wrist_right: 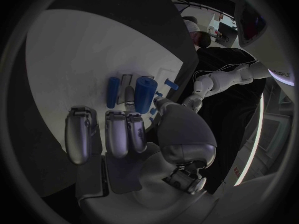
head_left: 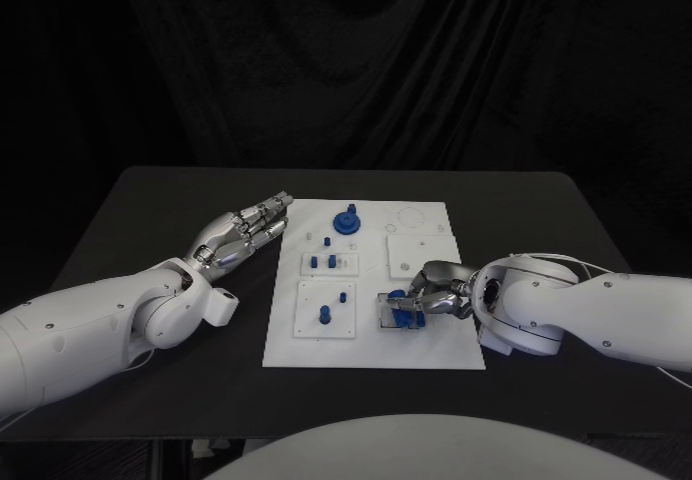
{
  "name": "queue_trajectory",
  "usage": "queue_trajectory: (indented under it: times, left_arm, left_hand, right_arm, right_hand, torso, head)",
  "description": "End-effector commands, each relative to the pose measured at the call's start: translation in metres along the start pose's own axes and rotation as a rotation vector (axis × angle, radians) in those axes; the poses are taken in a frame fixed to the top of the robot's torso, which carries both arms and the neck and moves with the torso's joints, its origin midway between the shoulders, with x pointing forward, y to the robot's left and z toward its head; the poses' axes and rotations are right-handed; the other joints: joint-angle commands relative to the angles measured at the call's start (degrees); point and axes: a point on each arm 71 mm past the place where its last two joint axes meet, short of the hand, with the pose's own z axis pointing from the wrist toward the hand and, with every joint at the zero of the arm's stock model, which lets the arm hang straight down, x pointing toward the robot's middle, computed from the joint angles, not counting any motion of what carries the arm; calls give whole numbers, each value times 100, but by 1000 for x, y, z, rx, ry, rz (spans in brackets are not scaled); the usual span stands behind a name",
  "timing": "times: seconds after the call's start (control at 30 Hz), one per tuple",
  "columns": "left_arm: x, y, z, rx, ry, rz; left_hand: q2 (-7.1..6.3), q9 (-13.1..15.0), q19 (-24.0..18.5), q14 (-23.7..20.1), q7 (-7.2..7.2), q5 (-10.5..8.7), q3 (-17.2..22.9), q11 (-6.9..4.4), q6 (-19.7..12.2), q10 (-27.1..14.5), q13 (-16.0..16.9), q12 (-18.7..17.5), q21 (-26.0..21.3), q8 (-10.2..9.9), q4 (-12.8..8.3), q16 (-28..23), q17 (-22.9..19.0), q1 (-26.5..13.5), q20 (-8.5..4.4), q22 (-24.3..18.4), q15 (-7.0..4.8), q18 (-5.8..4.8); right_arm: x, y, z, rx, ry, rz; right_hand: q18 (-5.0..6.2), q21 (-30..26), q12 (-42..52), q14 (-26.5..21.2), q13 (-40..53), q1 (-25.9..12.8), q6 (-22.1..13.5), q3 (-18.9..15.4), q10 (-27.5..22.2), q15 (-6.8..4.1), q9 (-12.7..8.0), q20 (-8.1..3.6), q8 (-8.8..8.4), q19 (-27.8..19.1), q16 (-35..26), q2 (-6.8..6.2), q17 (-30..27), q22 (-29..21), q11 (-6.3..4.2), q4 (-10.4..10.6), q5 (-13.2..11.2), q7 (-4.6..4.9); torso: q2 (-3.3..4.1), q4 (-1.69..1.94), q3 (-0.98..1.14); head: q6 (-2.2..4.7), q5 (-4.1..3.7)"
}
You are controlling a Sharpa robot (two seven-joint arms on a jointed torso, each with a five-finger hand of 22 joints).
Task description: Assemble the parts on the task board
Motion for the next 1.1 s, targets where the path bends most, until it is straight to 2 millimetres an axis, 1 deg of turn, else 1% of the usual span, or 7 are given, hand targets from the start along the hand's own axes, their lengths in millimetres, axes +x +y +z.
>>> queue_trajectory:
  times: [0.03,0.47,0.53,0.57,0.8,0.93,1.1]
  left_arm:
    - [2,-1,1,16,10,-15]
    - [3,0,1,13,13,-18]
    - [3,0,1,12,14,-18]
    - [3,1,1,12,14,-19]
    - [2,1,1,8,14,-20]
    - [3,2,1,7,15,-21]
    - [3,2,0,5,16,-22]
  left_hand:
    - [-8,7,-1,-2,-6,35,40,28,44,-1,7,21,-8,33,2,-21,-6,43,49,1,47,59]
    - [-8,6,-1,-2,-3,35,43,29,42,-3,7,18,-8,32,0,-21,-6,44,53,1,52,58]
    - [-8,6,-1,-2,-3,35,43,29,42,-3,7,18,-8,32,0,-21,-6,44,53,1,52,58]
    - [-8,6,-1,-2,-3,35,43,29,42,-3,7,18,-8,32,0,-21,-6,44,53,1,52,58]
    - [-7,7,-1,-2,2,36,48,29,50,-3,7,20,-8,33,-3,-21,-6,45,56,-1,56,58]
    - [-7,7,-1,-2,2,36,48,29,50,-3,7,20,-8,33,-3,-21,-6,45,56,-1,56,58]
    - [-7,7,-1,-2,2,36,48,29,50,-3,7,20,-8,33,-3,-21,-6,45,56,-1,56,58]
  right_arm:
    - [1,0,0,16,18,-9]
    - [1,0,1,19,23,-12]
    - [1,-1,1,20,20,-11]
    - [1,-1,1,20,19,-10]
    - [-1,-2,0,11,2,-3]
    - [-2,-1,-2,-7,-15,2]
    - [-3,0,-4,-27,-29,10]
  right_hand:
    - [30,-29,15,468,1509,-96,-36,-104,597,-2,9,-6,8,297,-38,21,762,1289,-4,-2,-209,20]
    - [38,-59,15,463,1509,-316,-51,-371,597,2,14,-2,-2,285,-49,135,735,1279,1,16,-600,25]
    - [41,-72,15,460,1509,-384,-50,-420,597,2,15,-2,-2,279,-57,195,718,1275,1,13,-538,25]
    - [41,-72,15,460,1509,-399,-50,-478,597,1,17,-3,-2,279,-57,213,717,1275,-1,4,-387,24]
    - [41,-74,15,460,1509,-336,-10,-536,597,-4,39,-6,36,279,-55,241,720,1275,-9,-6,-259,11]
    - [39,-62,15,465,1509,-376,129,-642,597,-38,153,-29,212,287,-47,316,736,1280,-53,8,-253,-44]
    - [29,-27,15,475,1509,-650,358,-887,597,-135,461,-115,604,306,-25,539,782,1293,-172,18,-323,-180]
  torso:
    - [-1,4,-1]
    - [3,1,3]
    - [1,-1,3]
    - [-1,-2,3]
    - [-1,-4,4]
    - [-2,-4,3]
    - [-2,-6,9]
  head:
    - [0,3]
    - [0,19]
    - [0,22]
    - [0,26]
    - [0,32]
    - [0,33]
    - [0,30]
